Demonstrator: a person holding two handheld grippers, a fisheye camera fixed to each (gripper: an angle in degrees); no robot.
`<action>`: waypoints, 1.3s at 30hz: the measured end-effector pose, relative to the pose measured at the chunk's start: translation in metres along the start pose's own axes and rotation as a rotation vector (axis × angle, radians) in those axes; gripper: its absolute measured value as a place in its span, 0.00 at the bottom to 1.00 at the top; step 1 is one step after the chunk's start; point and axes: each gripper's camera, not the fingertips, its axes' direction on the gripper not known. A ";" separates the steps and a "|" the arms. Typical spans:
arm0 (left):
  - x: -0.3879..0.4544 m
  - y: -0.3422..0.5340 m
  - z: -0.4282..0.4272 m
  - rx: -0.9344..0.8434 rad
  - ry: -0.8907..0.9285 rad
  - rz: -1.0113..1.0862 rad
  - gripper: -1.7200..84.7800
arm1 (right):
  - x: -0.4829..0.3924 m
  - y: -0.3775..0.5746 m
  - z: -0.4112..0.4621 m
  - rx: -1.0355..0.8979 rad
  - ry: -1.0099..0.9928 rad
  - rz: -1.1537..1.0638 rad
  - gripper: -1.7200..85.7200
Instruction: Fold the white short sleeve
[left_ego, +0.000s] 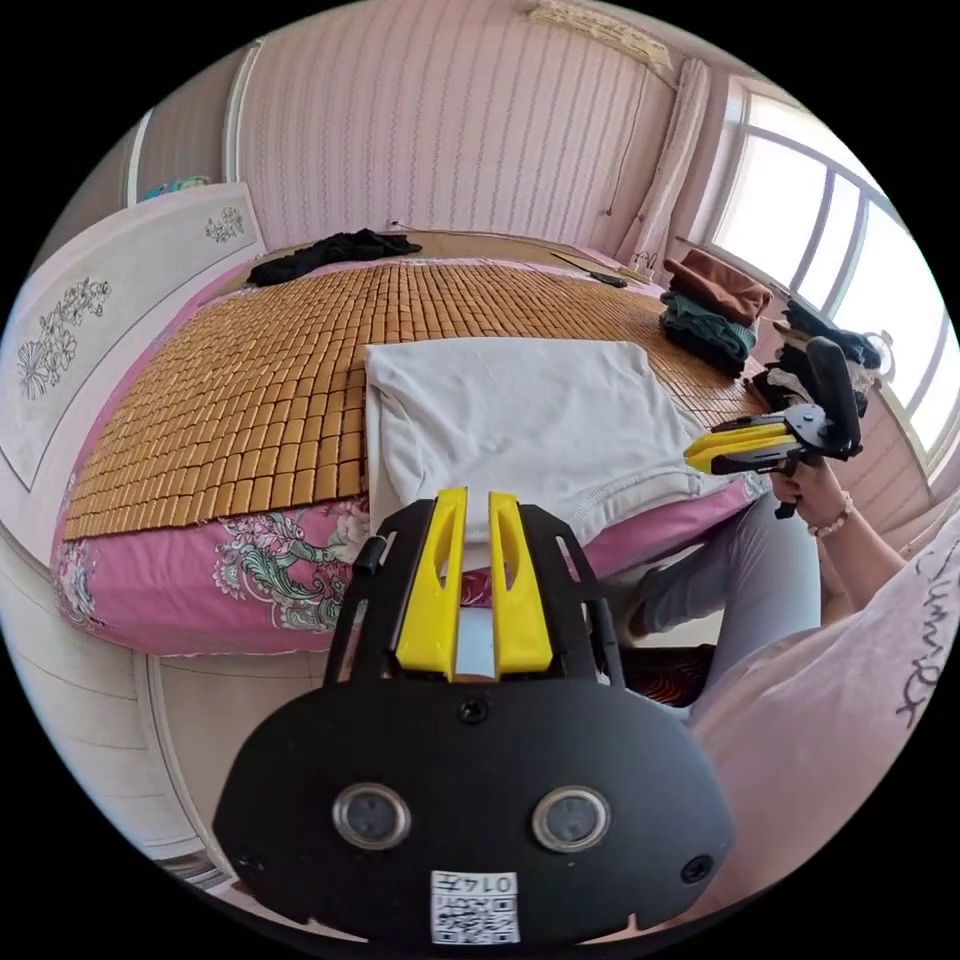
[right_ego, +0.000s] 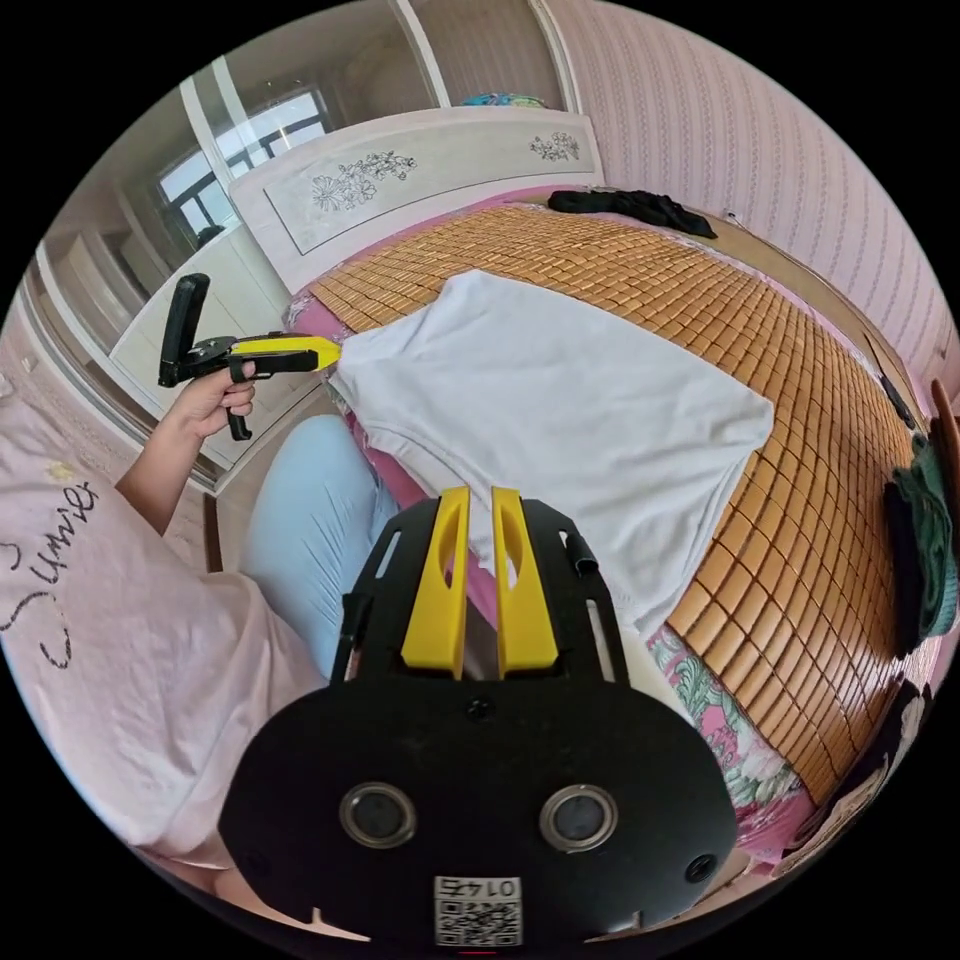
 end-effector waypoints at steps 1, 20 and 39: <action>0.006 0.003 0.000 -0.001 -0.053 0.007 0.07 | -0.006 -0.008 0.016 -0.025 0.007 -0.020 0.07; 0.145 0.054 0.098 -0.003 0.263 0.224 0.03 | -0.021 -0.089 0.054 -0.078 0.056 -0.140 0.06; 0.144 0.084 0.150 -0.011 0.277 0.221 0.01 | -0.003 -0.152 0.133 -0.274 0.012 -0.105 0.03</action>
